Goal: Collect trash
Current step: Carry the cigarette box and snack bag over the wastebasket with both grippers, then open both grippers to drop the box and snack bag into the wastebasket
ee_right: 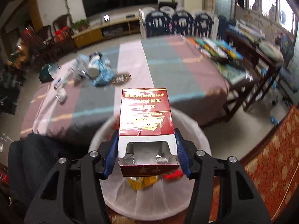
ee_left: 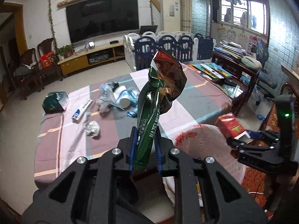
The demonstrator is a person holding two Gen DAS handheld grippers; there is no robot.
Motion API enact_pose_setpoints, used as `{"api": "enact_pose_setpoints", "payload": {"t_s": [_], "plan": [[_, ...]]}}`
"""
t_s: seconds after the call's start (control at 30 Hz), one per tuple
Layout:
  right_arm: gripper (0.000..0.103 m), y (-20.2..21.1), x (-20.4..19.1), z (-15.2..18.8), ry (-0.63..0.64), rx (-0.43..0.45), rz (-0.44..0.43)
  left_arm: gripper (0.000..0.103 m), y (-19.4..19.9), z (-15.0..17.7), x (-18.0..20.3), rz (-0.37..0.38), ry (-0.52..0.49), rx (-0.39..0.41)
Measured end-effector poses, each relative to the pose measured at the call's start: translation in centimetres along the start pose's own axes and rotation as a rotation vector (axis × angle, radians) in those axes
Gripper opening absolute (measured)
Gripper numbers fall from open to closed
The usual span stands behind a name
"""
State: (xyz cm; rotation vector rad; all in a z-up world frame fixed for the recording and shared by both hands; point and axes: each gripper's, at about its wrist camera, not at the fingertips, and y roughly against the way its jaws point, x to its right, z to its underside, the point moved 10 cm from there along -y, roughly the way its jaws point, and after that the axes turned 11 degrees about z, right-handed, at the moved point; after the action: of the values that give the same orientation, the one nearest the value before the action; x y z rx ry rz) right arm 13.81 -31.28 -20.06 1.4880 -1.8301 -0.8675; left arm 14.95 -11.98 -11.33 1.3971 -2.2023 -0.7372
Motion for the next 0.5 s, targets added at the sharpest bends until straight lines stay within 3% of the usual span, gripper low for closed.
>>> {"api": "enact_pose_setpoints", "payload": {"t_s": [0.13, 0.33, 0.43, 0.5], "plan": [[0.073, -0.8, 1.5, 0.7, -0.101, -0.042, -0.014, 0.019, -1.9, 1.4, 1.7, 0.052, -0.027, -0.062], [0.076, 0.7, 6.9, -1.1, -0.231, 0.034, 0.114, 0.019, -6.3, 5.1, 6.9, 0.228, -0.122, -0.225], [0.076, 1.6, 8.8, -1.7, -0.278, 0.062, 0.121, 0.019, -8.4, 7.2, 9.8, 0.325, -0.175, -0.297], [0.077, 2.1, 9.4, -2.0, -0.293, 0.083, 0.129, 0.025, -9.7, 8.7, 11.4, 0.381, -0.214, -0.35]]}}
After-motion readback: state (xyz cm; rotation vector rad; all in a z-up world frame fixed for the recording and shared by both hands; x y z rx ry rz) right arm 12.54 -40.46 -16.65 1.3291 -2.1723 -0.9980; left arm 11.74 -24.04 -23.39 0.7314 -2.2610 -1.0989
